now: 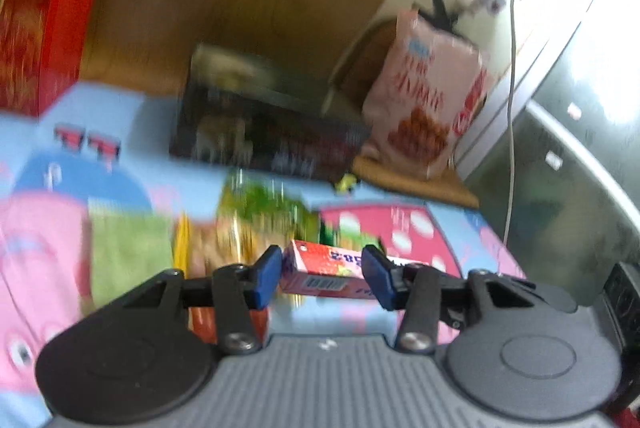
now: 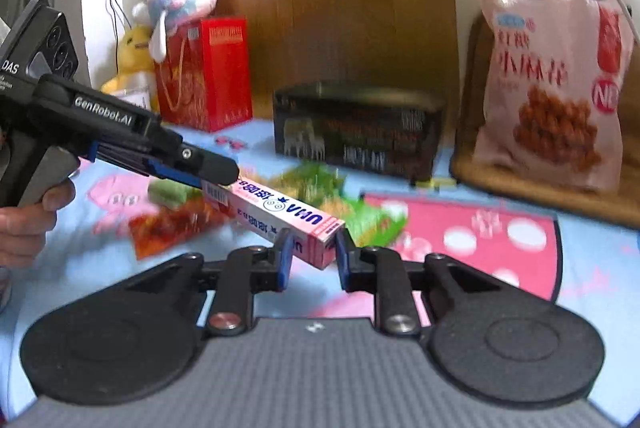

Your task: Organize snacks

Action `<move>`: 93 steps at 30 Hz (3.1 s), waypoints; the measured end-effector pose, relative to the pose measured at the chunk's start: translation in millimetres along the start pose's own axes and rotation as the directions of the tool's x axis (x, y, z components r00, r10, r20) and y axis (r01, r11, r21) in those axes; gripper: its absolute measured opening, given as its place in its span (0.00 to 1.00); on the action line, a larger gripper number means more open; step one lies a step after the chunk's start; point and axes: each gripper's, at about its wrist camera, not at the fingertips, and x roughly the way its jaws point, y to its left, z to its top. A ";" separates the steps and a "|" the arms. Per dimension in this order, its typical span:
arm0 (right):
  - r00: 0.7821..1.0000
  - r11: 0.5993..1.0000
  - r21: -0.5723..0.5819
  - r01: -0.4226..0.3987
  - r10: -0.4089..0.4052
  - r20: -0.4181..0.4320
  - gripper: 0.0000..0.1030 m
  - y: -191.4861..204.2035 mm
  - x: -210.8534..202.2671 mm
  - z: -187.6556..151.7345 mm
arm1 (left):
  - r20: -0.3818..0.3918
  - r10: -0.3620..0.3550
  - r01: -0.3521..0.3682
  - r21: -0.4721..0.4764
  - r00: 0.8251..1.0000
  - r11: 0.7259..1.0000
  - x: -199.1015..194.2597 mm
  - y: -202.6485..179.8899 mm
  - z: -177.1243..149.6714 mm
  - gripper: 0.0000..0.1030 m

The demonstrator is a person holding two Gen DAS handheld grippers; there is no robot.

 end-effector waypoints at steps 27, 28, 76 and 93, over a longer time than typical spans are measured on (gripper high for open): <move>0.996 0.995 0.086 -0.054 0.047 0.073 0.37 -50.9 65.8 45.6 | 0.128 0.170 -0.174 0.017 0.977 0.985 13.4 47.8 64.1 0.48; 0.997 0.995 0.069 -0.068 0.065 0.045 0.39 -44.5 67.2 41.7 | 0.113 0.164 -0.165 0.003 0.980 0.986 10.7 51.0 61.1 0.48; 0.972 0.879 0.414 -0.235 0.206 0.116 0.17 -103.6 110.0 100.9 | 0.046 0.060 -0.060 -0.008 0.997 0.998 99.6 5.4 130.6 0.18; 0.991 0.951 0.304 -0.051 0.011 0.131 0.42 -67.4 69.8 46.2 | 0.117 0.133 -0.138 0.032 0.984 0.990 27.7 22.0 68.7 0.30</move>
